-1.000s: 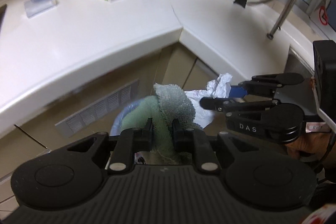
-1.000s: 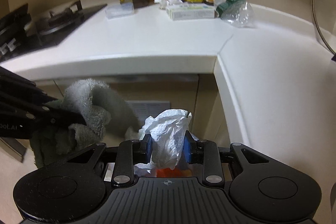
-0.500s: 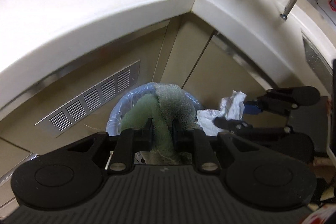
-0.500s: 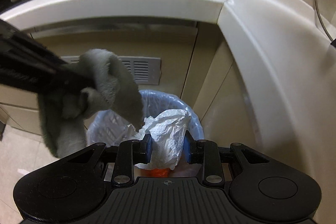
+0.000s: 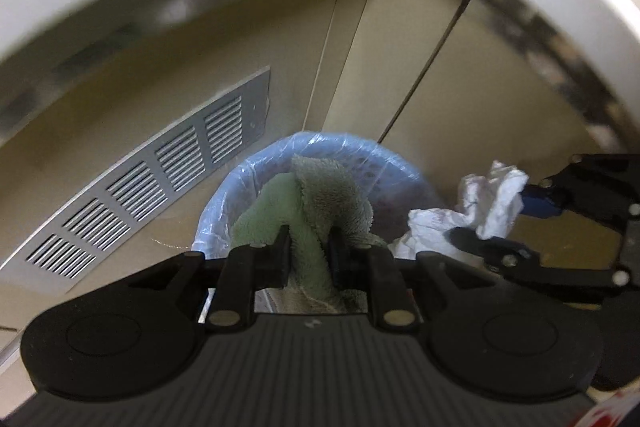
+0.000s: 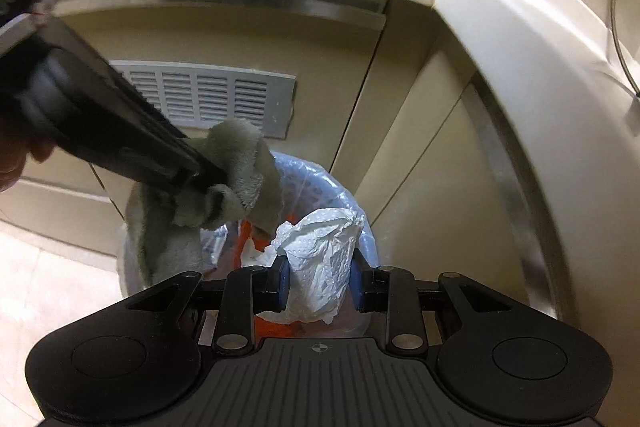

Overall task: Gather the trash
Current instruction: 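Open the left tool to drop the green towel while the right tool drops the tissue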

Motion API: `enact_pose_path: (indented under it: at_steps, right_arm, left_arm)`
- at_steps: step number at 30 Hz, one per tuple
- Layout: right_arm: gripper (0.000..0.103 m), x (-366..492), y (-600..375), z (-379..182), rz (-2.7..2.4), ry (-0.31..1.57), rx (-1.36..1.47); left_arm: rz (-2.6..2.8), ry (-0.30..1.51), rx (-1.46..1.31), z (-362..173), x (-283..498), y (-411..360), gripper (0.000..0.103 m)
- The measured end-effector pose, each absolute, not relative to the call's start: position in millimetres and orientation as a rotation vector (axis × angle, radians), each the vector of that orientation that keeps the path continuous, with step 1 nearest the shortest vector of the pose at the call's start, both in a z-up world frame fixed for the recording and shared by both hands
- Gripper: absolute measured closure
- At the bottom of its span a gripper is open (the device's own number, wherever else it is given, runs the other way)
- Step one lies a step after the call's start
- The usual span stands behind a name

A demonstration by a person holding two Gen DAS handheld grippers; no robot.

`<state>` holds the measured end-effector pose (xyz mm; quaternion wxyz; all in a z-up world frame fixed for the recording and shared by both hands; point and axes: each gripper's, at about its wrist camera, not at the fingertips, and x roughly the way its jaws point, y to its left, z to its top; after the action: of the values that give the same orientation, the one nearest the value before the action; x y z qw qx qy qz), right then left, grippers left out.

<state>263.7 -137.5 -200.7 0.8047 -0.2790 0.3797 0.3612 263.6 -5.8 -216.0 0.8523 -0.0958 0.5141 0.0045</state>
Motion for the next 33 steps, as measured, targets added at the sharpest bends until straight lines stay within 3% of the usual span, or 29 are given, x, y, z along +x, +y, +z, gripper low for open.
enact_pose_path:
  at_steps: [6, 33]
  right_arm:
    - [0.073, 269, -135, -216, 0.774, 0.837, -0.605]
    - [0.073, 277, -129, -228, 0.809, 0.896, -0.606]
  left_arm:
    - [0.013, 1.109, -0.201, -230, 264, -6, 0.070]
    - [0.063, 1.128, -0.168, -217, 244, -1, 0.069]
